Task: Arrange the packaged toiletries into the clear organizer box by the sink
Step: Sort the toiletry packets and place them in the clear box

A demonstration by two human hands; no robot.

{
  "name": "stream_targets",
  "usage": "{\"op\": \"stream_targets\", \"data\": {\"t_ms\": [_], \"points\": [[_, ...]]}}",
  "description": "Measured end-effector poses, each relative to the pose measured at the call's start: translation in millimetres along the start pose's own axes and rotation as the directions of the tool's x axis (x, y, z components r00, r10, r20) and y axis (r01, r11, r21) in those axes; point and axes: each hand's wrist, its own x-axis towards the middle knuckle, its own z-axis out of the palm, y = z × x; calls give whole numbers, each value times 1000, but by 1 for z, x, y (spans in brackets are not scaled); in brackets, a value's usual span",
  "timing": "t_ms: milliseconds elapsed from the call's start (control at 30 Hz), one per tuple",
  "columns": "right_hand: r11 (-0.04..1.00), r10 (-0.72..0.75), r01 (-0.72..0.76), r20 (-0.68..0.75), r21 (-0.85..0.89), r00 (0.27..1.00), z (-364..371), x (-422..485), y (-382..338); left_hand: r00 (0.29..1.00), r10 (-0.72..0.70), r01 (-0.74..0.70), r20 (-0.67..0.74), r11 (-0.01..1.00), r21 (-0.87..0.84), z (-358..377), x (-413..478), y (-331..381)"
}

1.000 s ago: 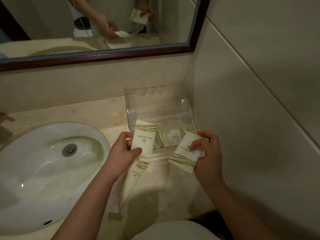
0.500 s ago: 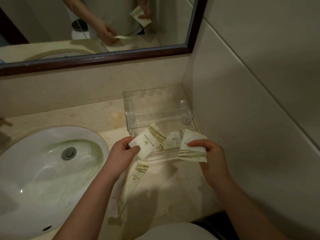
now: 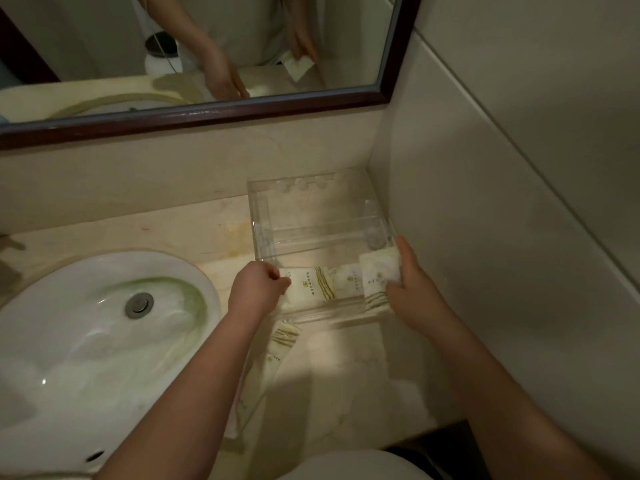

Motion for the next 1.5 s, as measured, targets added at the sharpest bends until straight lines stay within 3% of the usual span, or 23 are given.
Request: {"op": "stream_targets", "data": {"t_ms": [133,233,367,467,533,600,667,733,967,1133,1367,1500], "points": [[995,79,-85,-123,-44,989,7,23,-3,987,-52,56,-151,998,27,16,7,4],[991,113,-99,-158,91,981,11,33,-5,960,-110,89,-256,992,-92,27,8,4],[948,252,-236,-51,212,966,13,44,-4,934,-87,28,-347,985,-171,34,3,5],[942,289,-290,30,170,957,11,48,0,913,61,-128,-404,981,-143,36,-13,11],[958,265,-271,71,90,962,8,51,4,903,293,-304,-315,953,16,41,-21,10],[968,241,-247,92,55,966,8,56,8,871,484,-462,-83,865,194,50,-18,6],[968,233,-239,83,70,969,10,61,9,823,559,-560,99,771,304,56,-14,1],[972,224,-226,43,69,974,13,66,8,787,595,-607,162,702,373,60,-11,-2],[964,232,-182,-276,194,933,31,78,3,845,513,-509,152,681,527,70,-9,-7],[902,258,-186,-140,391,956,44,67,9,849,520,-486,95,698,526,74,-14,-9],[984,129,-107,-162,140,978,42,40,22,842,530,-493,101,679,544,72,-17,-13],[934,267,-213,-163,288,950,43,44,25,839,534,-494,106,665,560,70,-19,-14]]}}
